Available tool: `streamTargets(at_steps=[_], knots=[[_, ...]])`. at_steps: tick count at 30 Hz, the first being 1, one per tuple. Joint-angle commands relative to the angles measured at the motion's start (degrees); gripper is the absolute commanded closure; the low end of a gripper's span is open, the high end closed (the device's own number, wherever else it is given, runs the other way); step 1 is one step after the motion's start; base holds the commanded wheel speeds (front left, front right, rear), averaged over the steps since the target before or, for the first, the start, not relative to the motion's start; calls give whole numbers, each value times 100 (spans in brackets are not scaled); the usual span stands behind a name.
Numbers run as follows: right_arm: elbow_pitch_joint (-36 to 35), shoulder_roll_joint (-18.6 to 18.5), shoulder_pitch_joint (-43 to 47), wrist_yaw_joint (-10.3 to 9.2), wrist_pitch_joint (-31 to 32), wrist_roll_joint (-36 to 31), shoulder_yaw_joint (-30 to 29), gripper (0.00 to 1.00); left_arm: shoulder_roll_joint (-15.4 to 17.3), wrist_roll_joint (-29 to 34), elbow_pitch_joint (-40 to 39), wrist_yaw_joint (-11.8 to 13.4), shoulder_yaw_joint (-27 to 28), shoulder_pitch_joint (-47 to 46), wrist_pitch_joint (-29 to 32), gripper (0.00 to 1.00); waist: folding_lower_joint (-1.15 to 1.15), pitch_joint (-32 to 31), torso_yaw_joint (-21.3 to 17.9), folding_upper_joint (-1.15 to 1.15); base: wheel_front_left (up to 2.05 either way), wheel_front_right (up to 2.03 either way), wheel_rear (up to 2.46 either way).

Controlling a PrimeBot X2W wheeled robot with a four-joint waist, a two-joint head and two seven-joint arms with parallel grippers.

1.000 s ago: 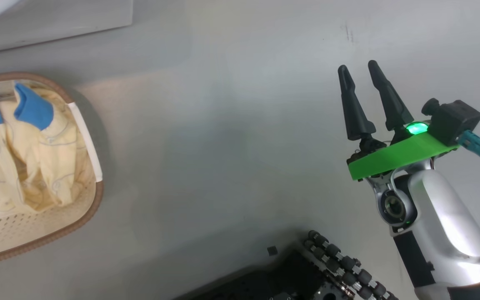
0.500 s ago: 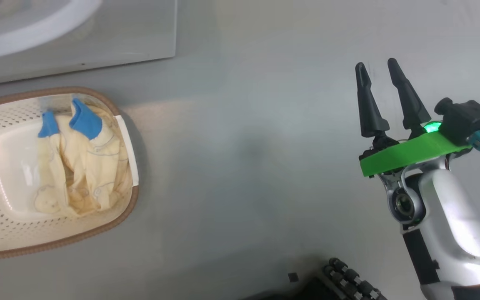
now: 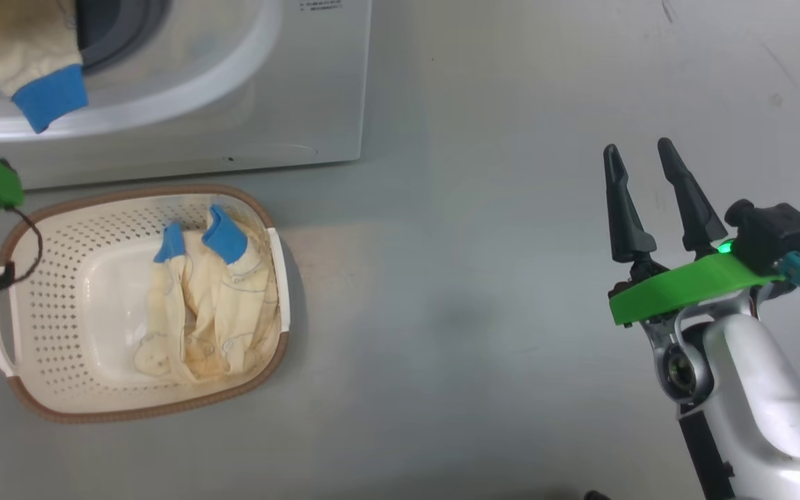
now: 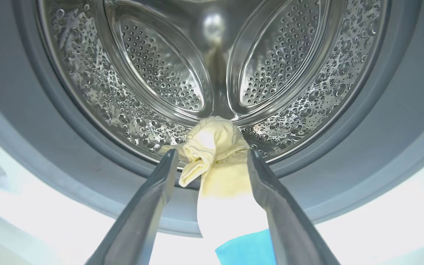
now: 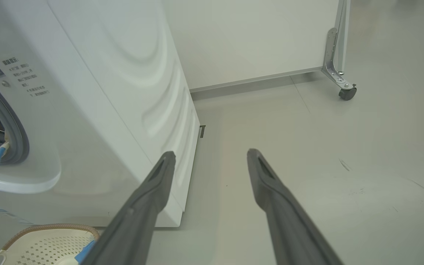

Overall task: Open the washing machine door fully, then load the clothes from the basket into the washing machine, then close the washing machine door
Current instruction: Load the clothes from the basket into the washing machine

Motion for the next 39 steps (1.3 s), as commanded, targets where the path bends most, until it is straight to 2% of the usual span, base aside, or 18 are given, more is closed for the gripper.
streamTargets(at_steps=[1, 12, 21, 29, 39], knots=[[-162, -10, 138, 20, -37, -53, 77, 0, 236, -4, -304, 17, 307, 122, -31, 0, 1, -219, 111, 0, 0, 0, 0], [-202, -10, 570, 20, -37, -114, -42, 0, -663, 337, -2099, 143, 1182, 2309, -31, 0, 1, -851, 127, 0, 0, 0, 0], [-185, -18, 809, 20, -37, -166, -59, 0, -1448, 785, -2781, 103, 1388, 3267, -31, 0, 1, -1209, 140, 0, 0, 0, 0], [-205, -17, 845, 20, -37, -158, -12, 0, -1753, 1017, -2833, 48, 1357, 3505, -31, 0, 1, -1210, 149, 0, 0, 0, 0], [-232, -14, 793, 20, -37, -119, -20, 0, -1925, 1169, -2887, 18, 1361, 3585, -31, 0, 1, -1034, 138, 0, 0, 0, 0]])
